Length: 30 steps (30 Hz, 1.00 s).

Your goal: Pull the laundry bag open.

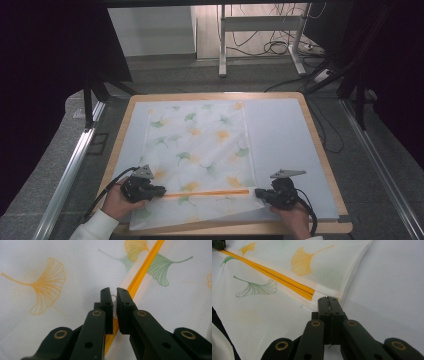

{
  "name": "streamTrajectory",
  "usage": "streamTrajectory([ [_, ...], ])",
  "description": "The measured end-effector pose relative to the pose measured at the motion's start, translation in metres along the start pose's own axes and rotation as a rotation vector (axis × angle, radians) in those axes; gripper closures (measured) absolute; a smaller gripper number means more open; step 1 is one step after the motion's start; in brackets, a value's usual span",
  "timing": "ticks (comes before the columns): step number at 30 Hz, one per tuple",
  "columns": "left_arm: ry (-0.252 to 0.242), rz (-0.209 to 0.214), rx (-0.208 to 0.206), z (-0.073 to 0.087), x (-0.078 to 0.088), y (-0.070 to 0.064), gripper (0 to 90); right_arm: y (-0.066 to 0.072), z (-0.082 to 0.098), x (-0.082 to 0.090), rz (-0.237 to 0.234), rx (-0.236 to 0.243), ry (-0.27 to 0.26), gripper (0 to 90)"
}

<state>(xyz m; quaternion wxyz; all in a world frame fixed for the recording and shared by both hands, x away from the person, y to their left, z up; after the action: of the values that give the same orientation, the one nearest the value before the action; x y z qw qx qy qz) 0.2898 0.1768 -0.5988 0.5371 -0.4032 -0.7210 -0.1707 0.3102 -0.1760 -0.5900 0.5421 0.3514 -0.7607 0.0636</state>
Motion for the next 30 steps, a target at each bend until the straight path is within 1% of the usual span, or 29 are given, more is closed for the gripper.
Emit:
streamTrajectory([
  [4,-0.003,0.001,0.01,0.003,0.001,0.003,85.3,0.0,0.0,0.0,0.0,-0.001,-0.002,89.7],
  [5,-0.004,0.0,0.019,0.005,0.002,0.004,85.3,0.0,0.0,0.0,0.002,0.002,-0.003,89.7],
  [15,-0.011,-0.011,0.045,0.015,0.007,0.013,85.3,0.0,0.0,0.0,-0.001,0.0,-0.003,89.8],
  [18,-0.012,-0.012,0.046,0.018,0.008,0.014,85.3,0.0,0.0,0.0,-0.001,0.0,-0.002,89.7],
  [23,-0.022,-0.016,0.07,0.025,0.011,0.017,85.3,0.0,0.0,0.0,-0.004,0.0,-0.005,89.7],
  [30,-0.027,-0.021,0.082,0.03,0.013,0.021,85.3,0.0,0.0,0.0,-0.004,-0.002,-0.004,89.8],
])
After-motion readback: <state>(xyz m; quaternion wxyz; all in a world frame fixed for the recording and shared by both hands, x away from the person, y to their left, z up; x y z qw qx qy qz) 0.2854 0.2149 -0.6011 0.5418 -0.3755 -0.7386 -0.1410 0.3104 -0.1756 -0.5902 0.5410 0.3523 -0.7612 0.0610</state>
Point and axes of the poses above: each handheld gripper's, and its own axes: x roughly backward along the jaws, z roughly out of its underside, y roughly to its left, the point moved 9 cm from there along -x, roughly forward along the jaws, and after that the axes turned 15 degrees about y, right-handed, at the moved point
